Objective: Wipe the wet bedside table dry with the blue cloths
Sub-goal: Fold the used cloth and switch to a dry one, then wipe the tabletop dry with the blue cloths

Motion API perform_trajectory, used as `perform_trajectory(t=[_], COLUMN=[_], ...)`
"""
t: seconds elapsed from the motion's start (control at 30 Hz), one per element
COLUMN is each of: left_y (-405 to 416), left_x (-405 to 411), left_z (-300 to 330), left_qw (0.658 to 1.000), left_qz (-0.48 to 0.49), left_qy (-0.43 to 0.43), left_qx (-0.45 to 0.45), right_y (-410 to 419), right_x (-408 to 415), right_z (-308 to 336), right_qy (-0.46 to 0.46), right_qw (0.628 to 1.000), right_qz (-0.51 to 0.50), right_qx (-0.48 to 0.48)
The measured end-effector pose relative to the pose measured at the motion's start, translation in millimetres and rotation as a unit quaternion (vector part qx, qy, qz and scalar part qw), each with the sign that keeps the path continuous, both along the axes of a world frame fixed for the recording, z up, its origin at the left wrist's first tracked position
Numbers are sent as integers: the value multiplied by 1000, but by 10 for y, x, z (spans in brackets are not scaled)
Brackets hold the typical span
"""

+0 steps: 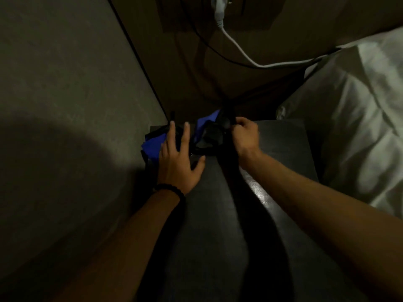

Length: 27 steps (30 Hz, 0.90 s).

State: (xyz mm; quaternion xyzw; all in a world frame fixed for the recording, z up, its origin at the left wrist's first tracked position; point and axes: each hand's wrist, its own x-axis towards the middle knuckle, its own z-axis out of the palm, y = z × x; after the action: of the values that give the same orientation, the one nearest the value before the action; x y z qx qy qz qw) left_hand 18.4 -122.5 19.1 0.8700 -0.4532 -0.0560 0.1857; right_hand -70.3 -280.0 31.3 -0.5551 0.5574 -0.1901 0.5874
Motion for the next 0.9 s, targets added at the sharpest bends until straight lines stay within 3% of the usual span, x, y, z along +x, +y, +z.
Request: perform_trajectory(t=[0.07, 0.13, 0.23, 0.3, 0.43, 0.5, 0.57, 0.63, 0.7, 0.77, 0.9], left_y=[72, 120, 126, 154, 211, 228, 238, 238, 235, 237, 251], left_x=[36, 102, 228, 294, 405, 447, 483, 508, 526, 543, 571], left_z=[-113, -227, -289, -315, -314, -308, -309, -314, -317, -309, -274], left_qw=[994, 982, 980, 981, 986, 987, 987, 985, 980, 977, 970], left_qz=[43, 60, 40, 17, -25, -48, -64, -75, -88, -102, -115], left_qy=[-35, -50, -62, -69, -64, -60, -59, -64, -75, -79, -99], left_qx=[98, 172, 183, 181, 155, 141, 138, 144, 160, 168, 189], right_y=[-113, -132, -40, -4, -110, -223, -254, -169, -55, 51, 220], right_x=[-157, -273, -300, -309, -300, -288, -259, -180, -57, 52, 55], right_z=[-20, -61, -44, 6, 212, 278, 287, 243, 159, 94, 2], right_qy=[96, 122, 154, 193, 84, 63, 114, 178, 237, 325, 531], right_qw=[994, 988, 970, 946, 936, 927, 914, 874, 819, 770, 609], right_qz=[38, 57, 42, -24, -228, -246, -122, 71, 241, 346, 440], right_qx=[-43, -76, -181, -258, -255, -274, -370, -447, -464, -426, -391])
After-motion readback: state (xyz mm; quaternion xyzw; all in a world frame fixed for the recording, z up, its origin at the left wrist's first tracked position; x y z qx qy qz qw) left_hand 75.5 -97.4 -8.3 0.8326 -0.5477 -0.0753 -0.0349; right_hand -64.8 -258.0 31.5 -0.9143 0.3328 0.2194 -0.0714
